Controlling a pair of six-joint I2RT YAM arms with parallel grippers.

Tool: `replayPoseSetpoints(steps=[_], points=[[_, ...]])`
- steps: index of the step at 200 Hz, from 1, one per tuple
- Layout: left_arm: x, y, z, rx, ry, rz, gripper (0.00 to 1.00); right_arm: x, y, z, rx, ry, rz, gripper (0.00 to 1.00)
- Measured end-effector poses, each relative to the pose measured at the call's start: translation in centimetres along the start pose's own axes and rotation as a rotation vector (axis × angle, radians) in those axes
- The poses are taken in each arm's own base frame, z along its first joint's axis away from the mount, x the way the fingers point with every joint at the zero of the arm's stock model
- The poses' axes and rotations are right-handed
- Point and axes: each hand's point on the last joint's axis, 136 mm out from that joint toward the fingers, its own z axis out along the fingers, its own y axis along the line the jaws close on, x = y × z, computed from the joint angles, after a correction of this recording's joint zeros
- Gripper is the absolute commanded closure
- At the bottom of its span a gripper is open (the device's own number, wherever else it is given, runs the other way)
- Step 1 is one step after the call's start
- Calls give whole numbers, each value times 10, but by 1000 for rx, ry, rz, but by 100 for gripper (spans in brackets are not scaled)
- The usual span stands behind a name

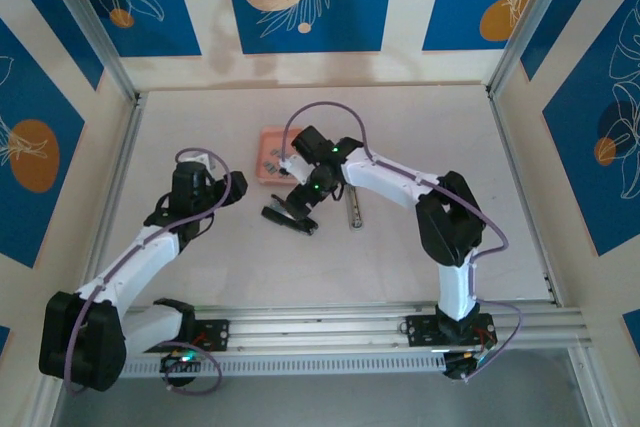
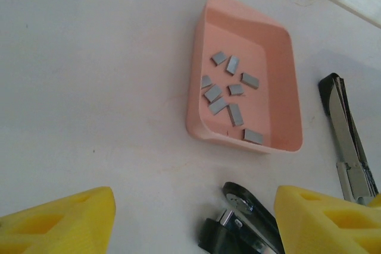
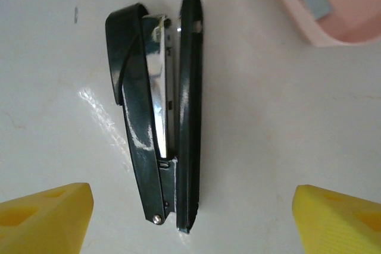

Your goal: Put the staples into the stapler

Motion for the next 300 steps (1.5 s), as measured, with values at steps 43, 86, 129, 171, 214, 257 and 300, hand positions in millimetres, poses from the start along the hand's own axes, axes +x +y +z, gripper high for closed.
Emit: replayPoseSetpoints(steps=[43, 86, 129, 171, 214, 257, 300], points=[[1, 0, 0, 9, 8, -39, 29, 10, 9, 41, -16, 96, -93, 12], [2, -2, 0, 17, 13, -47, 29, 12, 12, 58, -24, 130, -124, 13], [2, -1, 0, 17, 12, -48, 30, 18, 12, 69, -29, 157, -133, 24], [2, -2, 0, 18, 13, -48, 30, 19, 12, 72, -10, 167, -164, 40], [3, -2, 0, 24, 17, -47, 31, 19, 10, 73, 20, 144, -188, 51], [4, -5, 0, 36, 23, -46, 32, 24, 13, 71, 11, 111, -176, 63], [5, -10, 2, 64, 32, -45, 33, 37, 17, 61, 9, 75, -96, 67]])
